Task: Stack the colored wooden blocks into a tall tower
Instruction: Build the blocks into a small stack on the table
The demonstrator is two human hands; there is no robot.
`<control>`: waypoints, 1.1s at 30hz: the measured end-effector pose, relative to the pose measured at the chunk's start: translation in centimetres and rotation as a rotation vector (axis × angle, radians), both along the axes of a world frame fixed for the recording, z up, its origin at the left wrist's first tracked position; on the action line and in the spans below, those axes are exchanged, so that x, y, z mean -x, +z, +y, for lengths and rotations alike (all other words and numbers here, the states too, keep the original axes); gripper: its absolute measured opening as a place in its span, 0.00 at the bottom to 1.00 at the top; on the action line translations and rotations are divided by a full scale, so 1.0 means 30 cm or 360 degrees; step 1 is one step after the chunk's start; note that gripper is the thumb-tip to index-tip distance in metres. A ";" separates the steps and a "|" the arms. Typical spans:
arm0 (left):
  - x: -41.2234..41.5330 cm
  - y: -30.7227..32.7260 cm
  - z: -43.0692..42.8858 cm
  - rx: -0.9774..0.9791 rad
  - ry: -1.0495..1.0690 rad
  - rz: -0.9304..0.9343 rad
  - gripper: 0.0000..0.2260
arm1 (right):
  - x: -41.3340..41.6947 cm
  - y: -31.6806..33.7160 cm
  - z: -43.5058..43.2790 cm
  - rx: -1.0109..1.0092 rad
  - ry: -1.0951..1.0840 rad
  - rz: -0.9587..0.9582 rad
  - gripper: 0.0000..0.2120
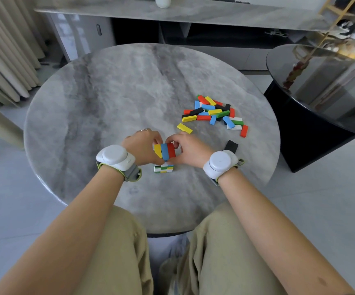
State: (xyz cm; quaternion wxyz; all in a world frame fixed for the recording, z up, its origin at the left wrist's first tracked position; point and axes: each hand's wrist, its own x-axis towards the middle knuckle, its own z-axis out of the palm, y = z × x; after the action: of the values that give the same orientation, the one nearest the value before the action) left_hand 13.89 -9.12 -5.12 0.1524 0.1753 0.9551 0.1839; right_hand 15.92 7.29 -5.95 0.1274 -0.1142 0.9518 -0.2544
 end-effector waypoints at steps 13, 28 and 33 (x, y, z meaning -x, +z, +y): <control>0.004 -0.015 0.003 0.0112 -0.0048 -0.0044 0.34 | -0.012 -0.002 0.002 -0.0270 -0.0011 -0.0105 0.42; -0.003 -0.018 0.018 0.0251 -0.0084 0.0023 0.24 | -0.004 -0.008 -0.003 -0.0390 0.0005 -0.0046 0.27; -0.010 -0.009 0.030 0.0276 -0.0072 0.0026 0.23 | -0.005 -0.006 -0.007 -0.0416 0.0005 -0.0021 0.28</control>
State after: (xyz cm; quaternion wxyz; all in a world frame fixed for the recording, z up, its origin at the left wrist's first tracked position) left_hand 14.20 -8.23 -5.39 0.1633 0.1847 0.9644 0.0956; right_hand 16.06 7.09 -6.14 0.1479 -0.0964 0.9758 -0.1287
